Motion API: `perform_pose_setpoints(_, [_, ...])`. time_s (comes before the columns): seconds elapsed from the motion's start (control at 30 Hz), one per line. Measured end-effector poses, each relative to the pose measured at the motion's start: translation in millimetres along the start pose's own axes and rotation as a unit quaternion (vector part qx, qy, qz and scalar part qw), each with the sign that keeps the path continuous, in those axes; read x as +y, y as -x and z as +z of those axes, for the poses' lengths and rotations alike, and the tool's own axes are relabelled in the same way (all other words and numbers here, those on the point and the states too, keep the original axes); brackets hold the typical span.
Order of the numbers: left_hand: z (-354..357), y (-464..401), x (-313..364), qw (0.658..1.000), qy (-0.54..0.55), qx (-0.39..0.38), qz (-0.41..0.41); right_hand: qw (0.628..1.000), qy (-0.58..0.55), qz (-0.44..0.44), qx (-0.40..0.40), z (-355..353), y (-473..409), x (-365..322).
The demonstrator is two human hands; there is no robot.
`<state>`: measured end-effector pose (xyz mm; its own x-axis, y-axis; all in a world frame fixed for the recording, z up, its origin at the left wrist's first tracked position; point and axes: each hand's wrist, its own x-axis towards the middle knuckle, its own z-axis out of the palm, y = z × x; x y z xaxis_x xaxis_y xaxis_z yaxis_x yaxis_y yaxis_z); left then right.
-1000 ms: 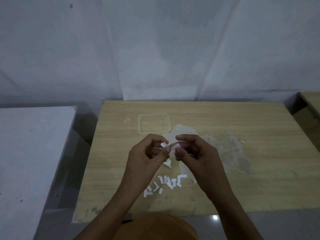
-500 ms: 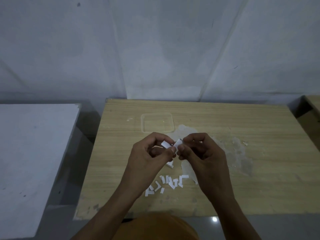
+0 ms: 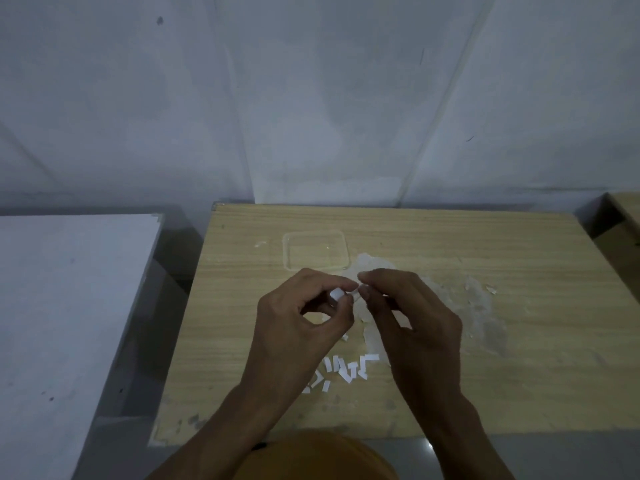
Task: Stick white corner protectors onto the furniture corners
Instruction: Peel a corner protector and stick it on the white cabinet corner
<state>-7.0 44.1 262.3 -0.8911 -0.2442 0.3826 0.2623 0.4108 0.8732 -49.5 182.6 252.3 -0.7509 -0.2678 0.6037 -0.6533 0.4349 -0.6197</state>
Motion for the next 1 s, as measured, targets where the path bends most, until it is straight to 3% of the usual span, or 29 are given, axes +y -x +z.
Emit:
perform_pose_setpoints(0.33, [-4, 1, 1, 1.000, 0.003, -0.010, -0.030, 0.981, 0.113, -0.124, -0.095, -13, -9, 9])
perform_pose_setpoints(0.7, [1, 7, -15, 0.989, 0.053, -0.011, -0.137, 0.972, 0.084, -0.065, -0.209, -7, -10, 10])
perform_pose_setpoints(1.0, [0, 7, -21, 0.965, 0.137, -0.028, -0.220, 0.975, 0.082, -0.025, -0.205, -1, -11, 19])
